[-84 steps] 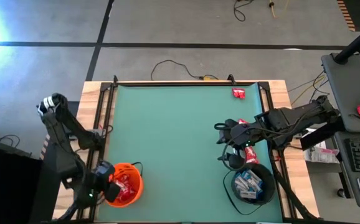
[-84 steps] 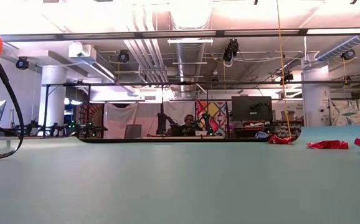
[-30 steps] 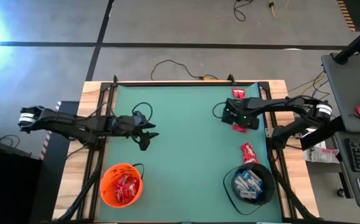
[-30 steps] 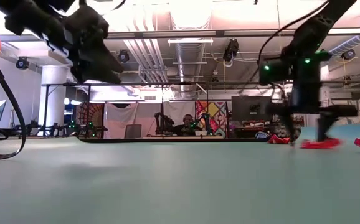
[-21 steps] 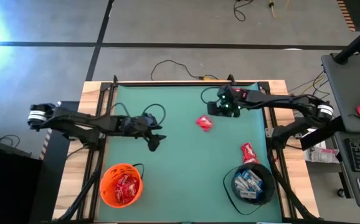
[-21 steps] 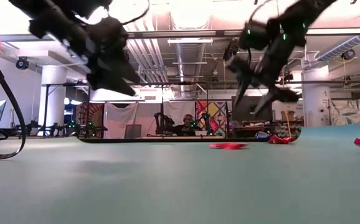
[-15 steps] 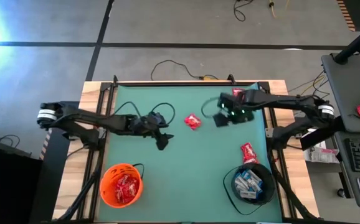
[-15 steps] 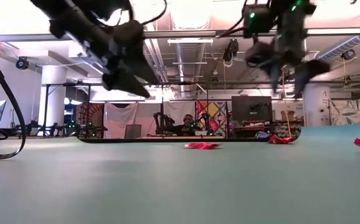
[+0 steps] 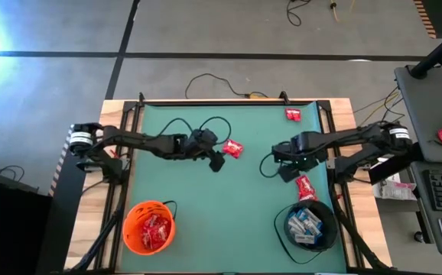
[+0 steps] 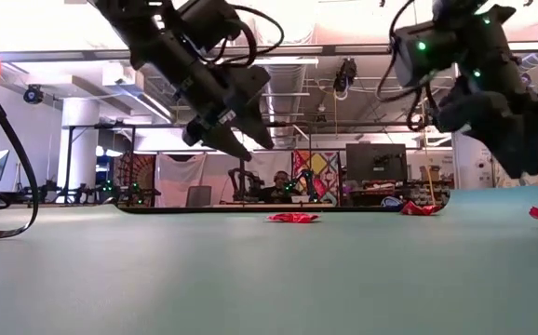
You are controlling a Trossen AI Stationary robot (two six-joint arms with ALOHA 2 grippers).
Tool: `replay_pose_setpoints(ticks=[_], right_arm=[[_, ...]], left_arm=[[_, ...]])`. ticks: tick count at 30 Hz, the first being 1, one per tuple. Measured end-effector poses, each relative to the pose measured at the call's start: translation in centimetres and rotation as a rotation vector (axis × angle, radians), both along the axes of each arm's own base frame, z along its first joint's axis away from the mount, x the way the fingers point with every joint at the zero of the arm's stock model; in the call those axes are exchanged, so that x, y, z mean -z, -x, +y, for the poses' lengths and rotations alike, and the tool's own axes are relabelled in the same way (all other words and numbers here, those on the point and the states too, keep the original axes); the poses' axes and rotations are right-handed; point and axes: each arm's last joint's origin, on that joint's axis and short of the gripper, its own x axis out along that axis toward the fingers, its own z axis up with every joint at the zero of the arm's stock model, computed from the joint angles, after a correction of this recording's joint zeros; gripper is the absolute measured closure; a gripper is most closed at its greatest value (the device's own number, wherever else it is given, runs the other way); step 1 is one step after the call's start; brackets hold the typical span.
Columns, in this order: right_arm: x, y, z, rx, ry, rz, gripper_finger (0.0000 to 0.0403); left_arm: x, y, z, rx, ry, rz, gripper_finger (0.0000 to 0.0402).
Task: Sort candy by brand, put in halloween buckets
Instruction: Move the red chocolate candies to the center of the table
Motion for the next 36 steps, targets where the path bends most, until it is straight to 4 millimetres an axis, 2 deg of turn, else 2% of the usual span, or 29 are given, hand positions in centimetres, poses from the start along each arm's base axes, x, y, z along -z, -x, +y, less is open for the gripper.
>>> replay_pose_setpoints(ticks=[4, 9, 14, 20, 24, 30, 36], right_arm=[[0.7, 0.5, 0.4, 0.034, -0.053, 0.034, 0.0245], [1.1, 0.9, 0.8, 0.13, -0.089, 0.08, 0.0296], [1.8, 1.4, 0.9, 0.246, -0.099, 0.123, 0.0344], [1.9, 1.4, 0.9, 0.408, -0.07, 0.15, 0.0391], [2.1, 1.5, 1.3, 0.513, -0.053, 0.177, 0.0394], [2.5, 1.3, 2.7, 0.556, -0.026, 0.211, 0.0394], [4.8, 0.2, 3.4, 0.523, -0.004, 0.292, 0.0394]], left_arm=[[0.1, 1.5, 1.1, 0.003, 0.029, 0.033, 0.0142], [2.2, 4.9, 4.1, -0.031, 0.02, 0.171, 0.0152], [1.9, 6.3, 5.4, 0.204, -0.047, 0.159, 0.0162], [0.7, 5.9, 6.9, 0.239, -0.121, 0.065, 0.0167], [0.7, 5.5, 7.5, 0.249, -0.124, 0.015, 0.0167], [0.6, 5.3, 7.5, 0.215, -0.068, -0.038, 0.0167], [0.5, 5.1, 7.4, 0.299, -0.097, -0.075, 0.0167]])
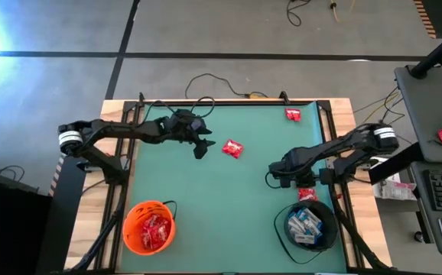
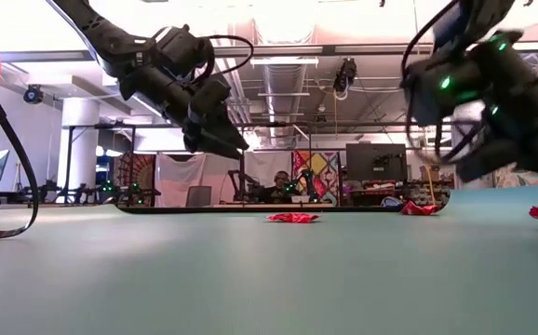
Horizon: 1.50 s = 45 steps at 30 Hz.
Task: Sort candy by brand, put in halloween buckets
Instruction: Move the red chocolate candies to the center of the table, then put the red chocolate candy into the orange bucket
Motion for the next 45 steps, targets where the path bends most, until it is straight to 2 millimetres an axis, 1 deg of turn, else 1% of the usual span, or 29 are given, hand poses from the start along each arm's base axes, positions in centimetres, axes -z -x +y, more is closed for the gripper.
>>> replay_pose_setpoints(ticks=[3, 5, 6, 8, 11, 12, 13, 14, 15, 16, 18, 21, 24, 25, 27, 29, 32, 34, 36, 39, 40, 42, 45], right_arm=[[2.1, -1.6, 0.0, -0.008, -0.025, -0.047, 0.0394], [2.6, -3.4, -0.1, -0.022, -0.082, -0.108, 0.0394], [2.2, -5.1, -0.1, -0.05, -0.09, -0.178, 0.0394], [0.9, -8.4, -0.2, -0.131, -0.067, -0.295, 0.0394], [-1.3, -10.0, -0.1, -0.232, -0.054, -0.264, 0.0394], [-1.6, -10.4, 0.0, -0.244, -0.064, -0.26, 0.0394], [-1.7, -10.2, 0.1, -0.254, -0.091, -0.228, 0.0394], [-1.6, -9.6, 0.3, -0.264, -0.121, -0.166, 0.0394], [-1.3, -8.9, 0.4, -0.27, -0.137, -0.093, 0.0394], [-0.8, -8.4, 0.4, -0.276, -0.154, -0.055, 0.0394], [0.1, -7.9, 0.4, -0.271, -0.185, -0.053, 0.0394], [1.3, -6.5, 0.6, -0.269, -0.213, 0.018, 0.0394], [2.2, -6.4, 0.8, -0.261, -0.236, -0.027, 0.0394], [2.4, -6.6, 0.8, -0.255, -0.234, -0.057, 0.0394], [2.7, -7.8, 0.4, -0.227, -0.22, -0.177, 0.0394], [1.9, -9.7, -0.3, -0.201, -0.173, -0.313, 0.0394], [-1.0, -13.0, -2.1, -0.229, 0.007, -0.508, 0.0394], [-3.2, -14.3, -3.0, -0.283, 0.112, -0.578, 0.0394], [-4.2, -14.6, -3.4, -0.315, 0.126, -0.579, 0.0394], [-3.7, -13.4, -3.1, -0.329, 0.096, -0.459, 0.0394], [-3.4, -13.3, -3.1, -0.33, 0.095, -0.45, 0.0394], [-3.2, -13.4, -3.3, -0.339, 0.125, -0.464, 0.0394], [-3.5, -14.1, -4.4, -0.361, 0.193, -0.528, 0.0394]], left_arm=[[-0.1, -0.1, 0.0, 0.018, 0.001, -0.027, 0.0167], [-0.1, -0.2, 0.0, 0.019, 0.001, -0.028, 0.0167], [-0.1, -0.2, 0.0, 0.02, 0.002, -0.027, 0.0167], [-0.1, -0.2, 0.0, 0.019, 0.003, -0.028, 0.0167], [0.0, -0.2, -0.1, 0.012, 0.016, -0.028, 0.0167], [0.0, -0.2, -0.1, 0.01, 0.021, -0.029, 0.0167], [0.0, -0.2, -0.2, 0.01, 0.022, -0.031, 0.0167], [0.0, -0.2, -0.3, 0.014, 0.022, -0.033, 0.0167], [0.0, -0.3, -0.4, 0.017, 0.022, -0.034, 0.0167], [0.0, -0.3, -0.6, 0.023, 0.022, -0.037, 0.0167], [0.0, -0.5, -1.0, 0.04, 0.019, -0.041, 0.0167], [-0.1, -0.9, -1.8, 0.079, 0.011, -0.055, 0.0167], [-0.1, -1.1, -2.5, 0.119, 0.004, -0.074, 0.0167], [-0.1, -1.1, -2.6, 0.123, 0.003, -0.079, 0.0167], [0.0, -1.0, -2.6, 0.121, 0.0, -0.083, 0.0167], [0.1, -1.0, -2.5, 0.116, -0.001, -0.083, 0.0167], [0.0, -1.0, -2.5, 0.116, -0.004, -0.09, 0.0167], [-0.1, -1.1, -2.5, 0.123, -0.009, -0.11, 0.0167], [-0.1, -1.1, -2.5, 0.129, -0.01, -0.122, 0.0167], [0.0, -1.0, -2.6, 0.139, -0.005, -0.122, 0.0167], [0.1, -1.0, -2.6, 0.144, 0.0, -0.12, 0.0167], [0.5, -0.7, -2.7, 0.154, 0.009, -0.113, 0.0167], [1.0, -0.4, -2.8, 0.146, 0.041, -0.099, 0.0167]])
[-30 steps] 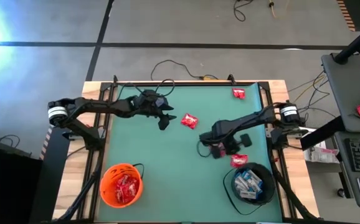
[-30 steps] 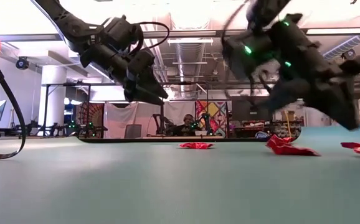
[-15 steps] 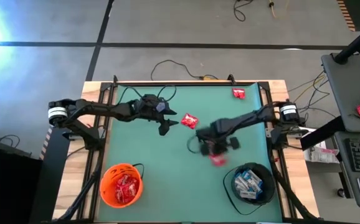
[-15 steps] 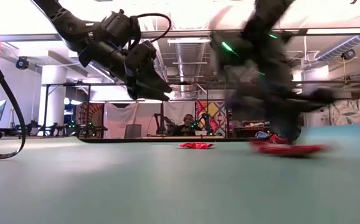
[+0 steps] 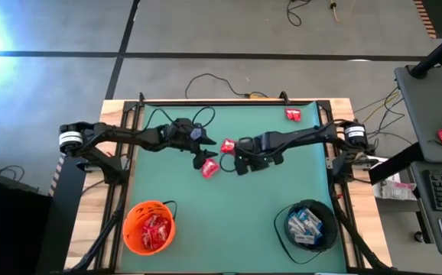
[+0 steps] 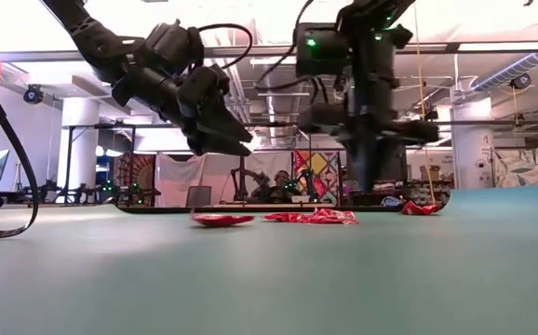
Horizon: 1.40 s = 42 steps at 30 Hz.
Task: Sort candy by brand, put in halloween buckets
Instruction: Put the red chocolate candy into the orange bucket
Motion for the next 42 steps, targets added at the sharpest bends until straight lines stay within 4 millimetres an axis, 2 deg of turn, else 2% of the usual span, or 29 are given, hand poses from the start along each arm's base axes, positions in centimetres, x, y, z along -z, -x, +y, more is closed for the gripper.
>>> replay_pose_setpoints(ticks=[2, 5, 7, 10, 14, 18, 22, 25, 32, 37, 42], right_arm=[[-1.2, -0.5, -0.6, -0.03, 0.042, -0.048, 0.0394], [-4.0, -1.0, -0.9, -0.078, 0.176, -0.117, 0.0393], [-5.7, -0.8, -0.9, -0.085, 0.274, -0.128, 0.0389], [-7.9, -0.2, -0.8, -0.1, 0.377, -0.145, 0.0373], [-10.3, 1.4, -0.1, -0.16, 0.414, -0.183, 0.033], [-12.8, 3.2, 1.1, -0.242, 0.434, -0.253, 0.0273], [-15.2, 5.2, 2.2, -0.314, 0.468, -0.33, 0.0223], [-16.0, 6.3, 2.5, -0.356, 0.505, -0.34, 0.0195], [-16.2, 8.1, 2.6, -0.442, 0.537, -0.314, 0.0151], [-15.7, 8.8, 2.9, -0.504, 0.518, -0.301, 0.0132], [-16.1, 9.4, 3.0, -0.541, 0.53, -0.317, 0.0124]], left_arm=[[0.1, 0.1, 0.0, -0.007, 0.008, 0.003, 0.0167], [-0.1, -0.1, 0.2, -0.04, 0.001, 0.002, 0.0164], [-0.2, -0.9, 0.5, -0.046, 0.008, 0.009, 0.016], [0.7, -2.3, 1.0, -0.025, 0.009, 0.063, 0.0152], [2.0, -4.5, 1.8, 0.077, 0.011, 0.082, 0.0145], [3.2, -5.4, 3.2, 0.148, 0.072, 0.083, 0.0133], [2.9, -6.5, 4.6, 0.204, -0.036, 0.048, 0.0116], [3.9, -7.4, 5.0, 0.242, -0.068, 0.097, 0.0106], [6.0, -9.3, 6.3, 0.138, -0.089, 0.226, 0.011], [6.5, -9.4, 5.3, 0.125, -0.175, 0.334, 0.012], [6.8, -9.1, 5.1, 0.133, -0.215, 0.406, 0.0128]])
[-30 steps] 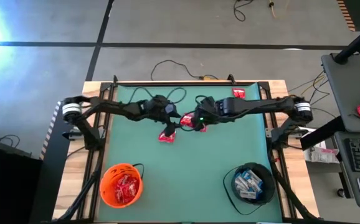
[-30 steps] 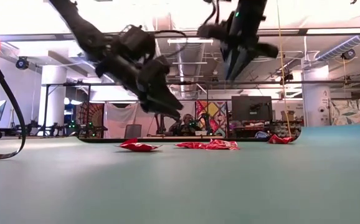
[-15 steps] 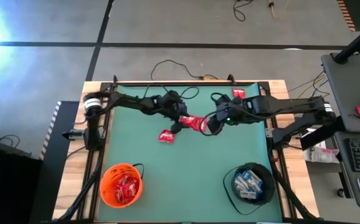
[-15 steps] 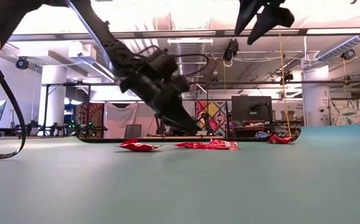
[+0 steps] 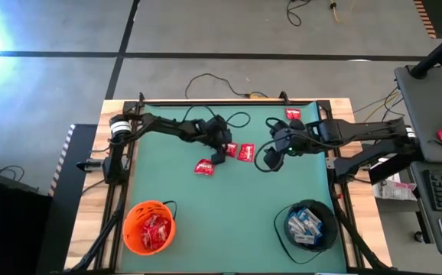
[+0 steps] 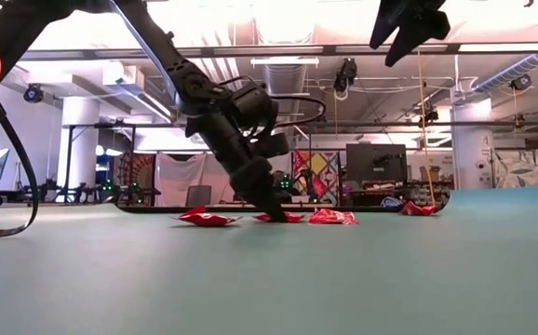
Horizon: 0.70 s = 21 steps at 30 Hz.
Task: Sort candy by brand, put in halloween buckets
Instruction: Put the red chocolate candy into the orange bucket
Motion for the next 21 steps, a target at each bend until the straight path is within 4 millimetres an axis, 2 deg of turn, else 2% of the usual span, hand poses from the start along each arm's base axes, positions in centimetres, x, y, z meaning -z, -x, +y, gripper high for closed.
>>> replay_pose_setpoints(ticks=[3, 6, 11, 14, 18, 21], right_arm=[[-0.3, 0.3, 0.0, -0.018, 0.015, -0.003, 0.0125], [-0.5, 0.6, -0.1, -0.036, 0.027, -0.005, 0.0127], [-0.8, 1.0, -0.1, -0.06, 0.042, -0.01, 0.0128], [-1.1, 1.4, -0.2, -0.087, 0.062, -0.012, 0.0129], [-1.5, 1.9, -0.5, -0.114, 0.089, -0.016, 0.0126], [-1.7, 2.0, -0.7, -0.138, 0.124, -0.015, 0.0127]], left_arm=[[0.0, 0.3, -0.1, -0.007, 0.026, 0.062, 0.0139], [0.5, 0.9, -0.7, -0.01, 0.049, 0.111, 0.0167], [1.0, 1.2, -1.6, -0.06, 0.092, 0.15, 0.0246], [0.6, 1.3, -1.9, -0.092, 0.114, 0.145, 0.0302], [-1.6, 2.0, -2.9, -0.134, 0.162, 0.154, 0.0366], [-5.2, 3.0, -4.1, -0.147, 0.186, 0.117, 0.0391]])
